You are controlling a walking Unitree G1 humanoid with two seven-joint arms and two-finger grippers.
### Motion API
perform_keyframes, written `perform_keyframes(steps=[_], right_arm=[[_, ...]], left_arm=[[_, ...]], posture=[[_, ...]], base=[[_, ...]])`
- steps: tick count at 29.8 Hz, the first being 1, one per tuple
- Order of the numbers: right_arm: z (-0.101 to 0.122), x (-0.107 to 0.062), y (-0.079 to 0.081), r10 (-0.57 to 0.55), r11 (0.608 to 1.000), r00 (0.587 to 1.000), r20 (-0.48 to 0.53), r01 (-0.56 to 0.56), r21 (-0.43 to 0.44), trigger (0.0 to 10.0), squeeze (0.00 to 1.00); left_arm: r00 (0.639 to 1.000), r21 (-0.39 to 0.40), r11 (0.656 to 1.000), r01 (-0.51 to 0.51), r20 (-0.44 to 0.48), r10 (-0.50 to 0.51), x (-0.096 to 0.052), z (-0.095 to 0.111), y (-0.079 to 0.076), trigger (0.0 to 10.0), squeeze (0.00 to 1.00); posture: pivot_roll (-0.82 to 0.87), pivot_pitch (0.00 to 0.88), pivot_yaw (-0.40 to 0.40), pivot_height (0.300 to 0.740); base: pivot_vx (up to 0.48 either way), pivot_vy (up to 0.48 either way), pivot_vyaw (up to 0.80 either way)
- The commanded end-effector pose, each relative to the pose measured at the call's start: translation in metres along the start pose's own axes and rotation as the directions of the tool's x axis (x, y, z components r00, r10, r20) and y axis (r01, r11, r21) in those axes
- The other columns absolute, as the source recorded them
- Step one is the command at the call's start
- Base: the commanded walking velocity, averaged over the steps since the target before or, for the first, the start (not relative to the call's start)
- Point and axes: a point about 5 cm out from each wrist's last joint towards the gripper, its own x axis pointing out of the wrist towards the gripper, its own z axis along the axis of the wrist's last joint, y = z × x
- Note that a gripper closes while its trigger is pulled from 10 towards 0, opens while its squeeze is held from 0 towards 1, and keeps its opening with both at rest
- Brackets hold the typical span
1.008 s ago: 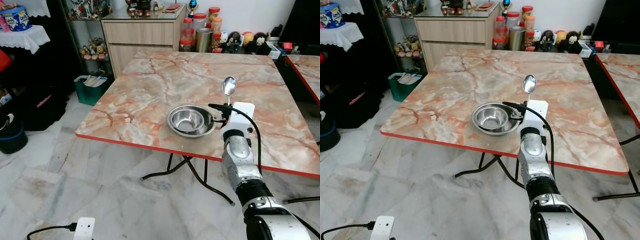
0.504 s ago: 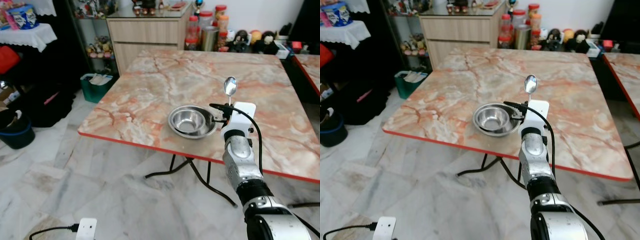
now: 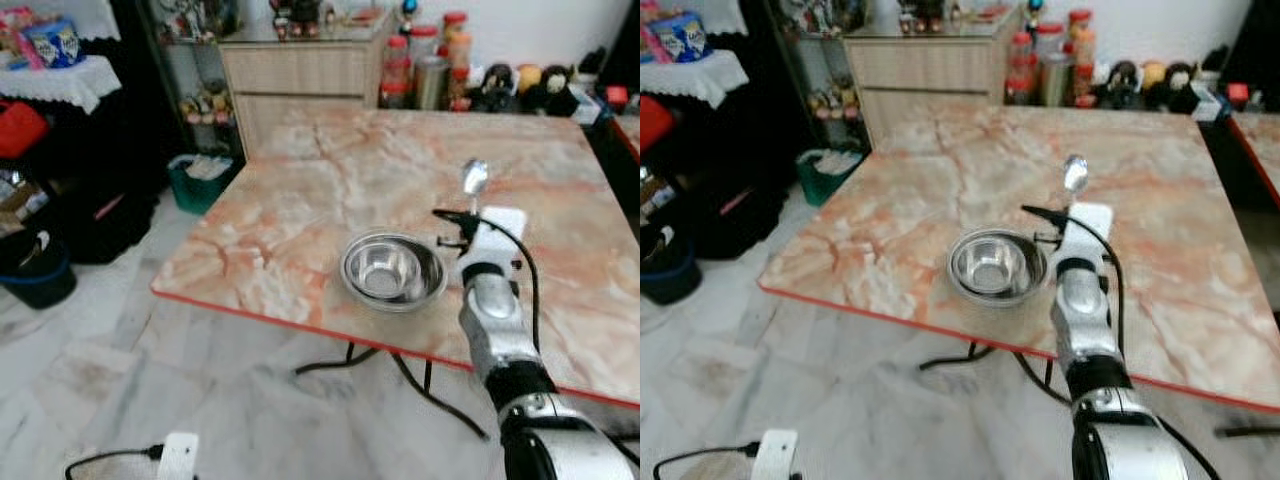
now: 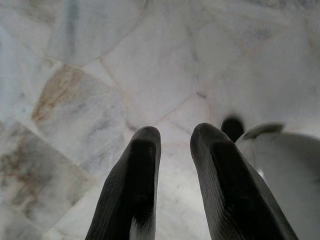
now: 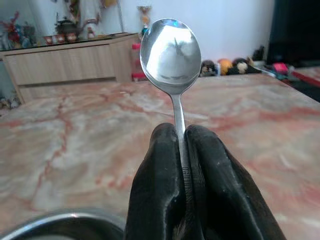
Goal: Setting the table
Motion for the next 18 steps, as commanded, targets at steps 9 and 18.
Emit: perform_keyframes(steps=[9, 18], right_arm=[[0.0, 0.0, 0.012, 0.023, 1.0, 1.0, -0.013, -0.022, 0.013, 10.0, 0.0], [-0.022, 0.0, -0.015, -0.077, 0.997, 0.978, -0.196, 0.072, -0.031, 10.0, 0.0]], left_arm=[[1.0, -0.005, 1.0, -0.01, -0.011, 0.01, -0.001, -0.004, 0.006, 10.0, 0.0], [1.0, -0.011, 1.0, -0.008, -0.018, 0.008, -0.001, -0.005, 0.008, 10.0, 0.0]], posture=[[0.06, 0.0, 0.038, 0.74], [0.07, 0.0, 0.036, 0.74]], base=[[0.0, 0.0, 0.0], [0.0, 0.0, 0.0]])
